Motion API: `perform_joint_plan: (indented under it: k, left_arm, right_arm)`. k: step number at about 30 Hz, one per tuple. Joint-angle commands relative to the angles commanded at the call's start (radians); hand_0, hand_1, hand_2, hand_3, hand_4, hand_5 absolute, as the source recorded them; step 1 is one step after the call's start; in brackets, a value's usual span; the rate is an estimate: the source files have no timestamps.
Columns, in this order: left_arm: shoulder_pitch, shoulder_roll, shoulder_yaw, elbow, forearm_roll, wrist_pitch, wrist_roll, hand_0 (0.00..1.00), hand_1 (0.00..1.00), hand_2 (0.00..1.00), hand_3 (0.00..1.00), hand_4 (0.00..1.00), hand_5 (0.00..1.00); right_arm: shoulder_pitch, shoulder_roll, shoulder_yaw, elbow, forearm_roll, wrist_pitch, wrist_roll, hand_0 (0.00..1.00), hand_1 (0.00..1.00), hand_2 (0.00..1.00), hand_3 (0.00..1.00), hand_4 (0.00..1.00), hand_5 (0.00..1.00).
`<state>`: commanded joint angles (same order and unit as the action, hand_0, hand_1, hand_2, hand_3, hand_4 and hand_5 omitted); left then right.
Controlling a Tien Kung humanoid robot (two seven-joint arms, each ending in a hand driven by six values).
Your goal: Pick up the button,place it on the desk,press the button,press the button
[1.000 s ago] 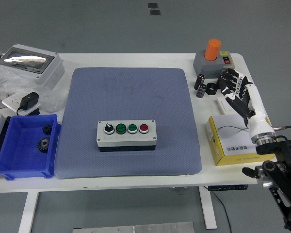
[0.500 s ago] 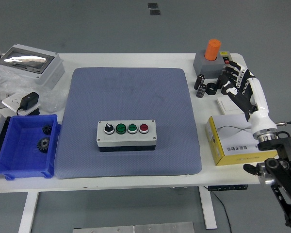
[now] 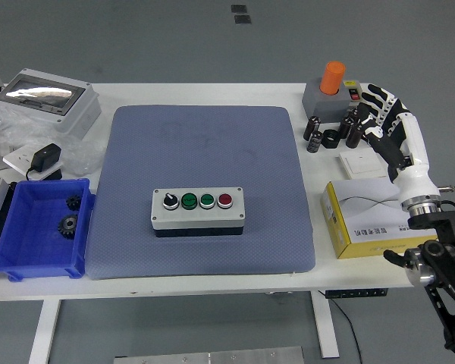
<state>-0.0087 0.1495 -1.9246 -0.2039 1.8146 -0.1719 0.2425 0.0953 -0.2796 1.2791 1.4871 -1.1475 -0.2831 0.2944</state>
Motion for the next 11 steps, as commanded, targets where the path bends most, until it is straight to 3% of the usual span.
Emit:
perform_joint_plan:
  k: [11]
  left_arm:
    - [-0.002, -0.007, 0.003, -0.003, -0.006, 0.002, 0.007, 0.700, 0.675, 0.659, 0.791, 0.660, 0.827]
  right_arm:
    - [0.001, 0.004, 0.010, -0.013, 0.021, 0.007, 0.005, 0.786, 0.781, 0.798, 0.826, 0.741, 0.501]
